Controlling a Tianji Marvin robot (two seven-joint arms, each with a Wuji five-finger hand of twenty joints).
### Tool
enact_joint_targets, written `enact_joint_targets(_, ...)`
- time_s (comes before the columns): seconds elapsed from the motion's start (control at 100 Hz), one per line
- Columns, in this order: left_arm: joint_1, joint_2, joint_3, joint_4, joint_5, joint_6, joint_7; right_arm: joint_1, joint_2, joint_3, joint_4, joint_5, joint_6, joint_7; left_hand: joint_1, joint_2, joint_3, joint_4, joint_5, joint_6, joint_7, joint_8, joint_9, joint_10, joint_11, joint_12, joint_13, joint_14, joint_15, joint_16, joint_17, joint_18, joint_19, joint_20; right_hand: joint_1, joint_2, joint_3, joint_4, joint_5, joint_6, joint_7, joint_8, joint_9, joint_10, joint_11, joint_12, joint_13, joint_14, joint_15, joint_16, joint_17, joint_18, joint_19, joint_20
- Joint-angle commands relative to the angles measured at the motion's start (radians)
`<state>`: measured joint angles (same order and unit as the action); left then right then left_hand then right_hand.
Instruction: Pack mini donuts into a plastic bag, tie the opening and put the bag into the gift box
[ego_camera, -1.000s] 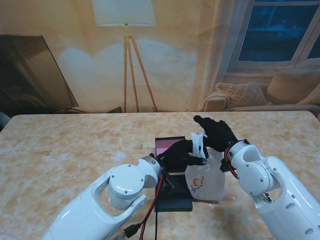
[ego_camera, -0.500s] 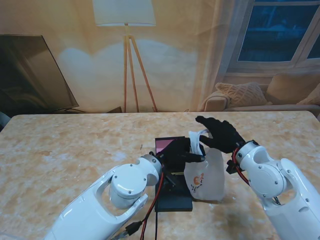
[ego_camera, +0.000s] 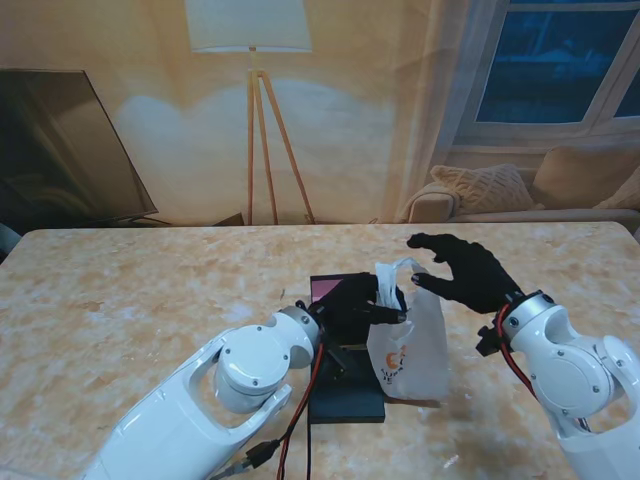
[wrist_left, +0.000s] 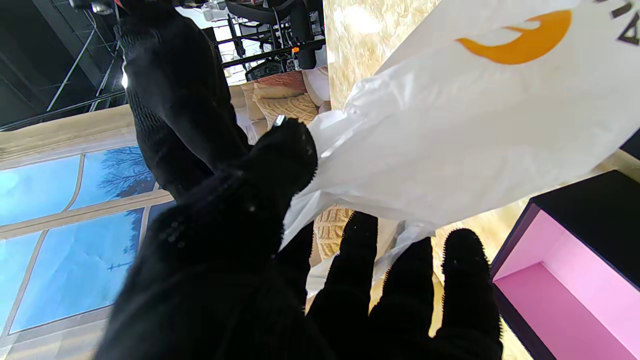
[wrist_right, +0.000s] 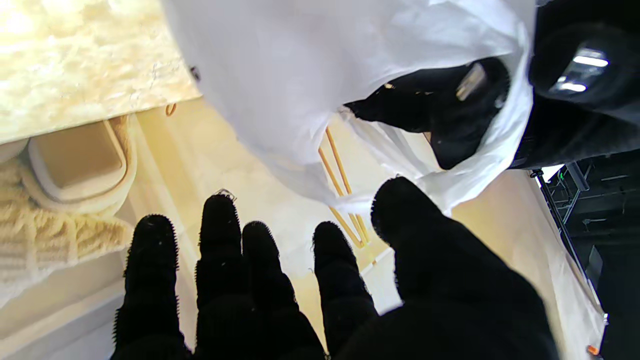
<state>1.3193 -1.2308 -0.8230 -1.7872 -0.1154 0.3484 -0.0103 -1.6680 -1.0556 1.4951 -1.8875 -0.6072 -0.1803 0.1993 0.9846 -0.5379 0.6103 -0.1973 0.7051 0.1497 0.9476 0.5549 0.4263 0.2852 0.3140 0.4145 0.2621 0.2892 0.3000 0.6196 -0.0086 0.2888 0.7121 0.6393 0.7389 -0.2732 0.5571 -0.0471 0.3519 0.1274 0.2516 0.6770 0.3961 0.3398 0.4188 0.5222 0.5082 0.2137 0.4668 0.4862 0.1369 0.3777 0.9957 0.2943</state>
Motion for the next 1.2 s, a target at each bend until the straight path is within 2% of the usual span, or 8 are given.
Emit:
enact_joint_targets(0.0,-0.001,0.002,-0.004,-0.008,0.003,-0.006,-0.019,-0.029,-0.010,0.009,-0.013,-0.029,-0.023,-0.015,0.003,-0.023,0.015,-0.014,0.024,-0.020,0.025,-0.011,-0.026,-0.005,0.003,-0.015,-0.012,0.001,-0.014,-0.015,-0.007,-0.021,-0.005,-0.018,-0.028,-0.007,-0.020,-0.014,0.007,-0.065,0.048,0.038,0.021,-0.035,0.049,0.059,0.006,-0.030,0.086,0.076,0.017,-0.015,0.024,0.042)
enact_joint_targets(0.12,-0.001,0.004,-0.002,-0.009,0.022,-0.007,-0.019,-0.059,-0.020,0.029,-0.023,-0.041,-0.049,-0.075,0.001,-0.027,0.014,-0.013,0.029,-0.028,0.024,-0.014,-0.019,-0.006,0.028,0.000,0.004,0.007,0.027,0.015,0.003,-0.019,0.030,0.000,-0.043,-0.020,-0.028,-0.031,0.117,-0.209,0.219,0.108,0.101,-0.132,0.290,0.294,0.077,-0.122,0.456,0.330,0.109,-0.050,0.125,0.151)
enact_joint_targets(0.16,-0.001,0.005,-0.002,-0.009,0.026,-0.008,-0.019,-0.067,-0.021,0.039,-0.025,-0.044,-0.064,-0.079,-0.001,-0.033,0.014,-0.014,0.034,-0.036,0.024,-0.020,-0.020,-0.008,0.029,0.003,0.006,0.006,0.042,0.031,0.003,-0.019,0.040,0.006,-0.014,-0.107,-0.017,-0.120,0.177,-0.276,0.434,0.002,0.256,-0.258,0.440,0.423,0.244,-0.235,0.659,0.433,0.251,-0.105,0.211,0.240)
enact_joint_targets(0.25,-0.002,0.008,-0.002,-0.008,0.036,-0.012,-0.023,-0.082,-0.020,0.049,-0.036,-0.007,-0.068,-0.059,-0.005,-0.041,0.016,-0.017,0.043,-0.052,0.021,-0.033,-0.017,-0.010,0.023,-0.001,0.005,0.003,0.036,0.031,0.003,-0.018,0.039,0.004,0.012,-0.166,0.012,-0.151,0.284,-0.350,0.615,-0.101,0.506,-0.422,0.654,0.524,0.506,-0.384,0.906,0.468,0.476,-0.179,0.375,0.306)
enact_joint_targets(0.34,-0.001,0.009,-0.003,-0.008,0.047,-0.016,-0.023,-0.082,-0.012,0.052,-0.037,0.022,-0.078,-0.009,-0.010,-0.048,0.016,-0.019,0.048,-0.064,0.023,-0.039,-0.020,-0.013,0.017,-0.005,-0.001,-0.001,0.025,0.026,-0.004,-0.016,0.031,-0.001,0.005,-0.178,0.051,-0.158,0.374,-0.372,0.665,-0.164,0.662,-0.514,0.753,0.525,0.665,-0.462,1.011,0.435,0.626,-0.232,0.474,0.277)
enact_joint_targets(0.57,0.010,0.014,-0.011,-0.020,0.052,-0.021,-0.025,-0.059,0.004,0.021,-0.020,0.039,-0.053,0.075,-0.019,-0.047,0.019,-0.021,0.044,-0.098,0.029,-0.055,-0.020,-0.016,0.016,-0.010,-0.003,0.002,0.012,0.018,-0.008,-0.012,0.020,-0.009,-0.046,-0.189,0.049,-0.147,0.343,-0.256,0.573,-0.333,0.691,-0.531,0.765,0.516,0.713,-0.493,1.028,0.417,0.682,-0.252,0.511,0.242)
enact_joint_targets(0.7,0.017,0.016,-0.018,-0.030,0.048,-0.023,-0.029,-0.049,0.009,0.005,-0.007,0.003,-0.049,0.089,-0.022,-0.042,0.017,-0.021,0.036,-0.110,0.036,-0.056,-0.023,-0.016,0.016,-0.010,-0.006,0.001,0.010,0.018,-0.011,-0.011,0.017,-0.010,-0.164,-0.151,0.072,-0.039,0.345,-0.159,0.242,-0.198,0.611,-0.508,0.712,0.510,0.643,-0.475,0.975,0.428,0.629,-0.248,0.467,0.226)
enact_joint_targets(1.19,0.020,0.012,-0.020,-0.035,0.036,-0.011,-0.019,-0.010,0.033,-0.027,0.029,0.037,-0.090,0.203,-0.020,-0.032,0.006,-0.017,0.022,-0.120,0.050,-0.053,-0.025,-0.018,0.020,-0.004,-0.009,0.001,0.007,0.019,-0.015,-0.012,0.010,-0.010,-0.264,-0.211,0.130,-0.060,0.289,-0.191,0.184,-0.165,0.523,-0.493,0.653,0.526,0.542,-0.453,0.908,0.460,0.538,-0.238,0.371,0.240)
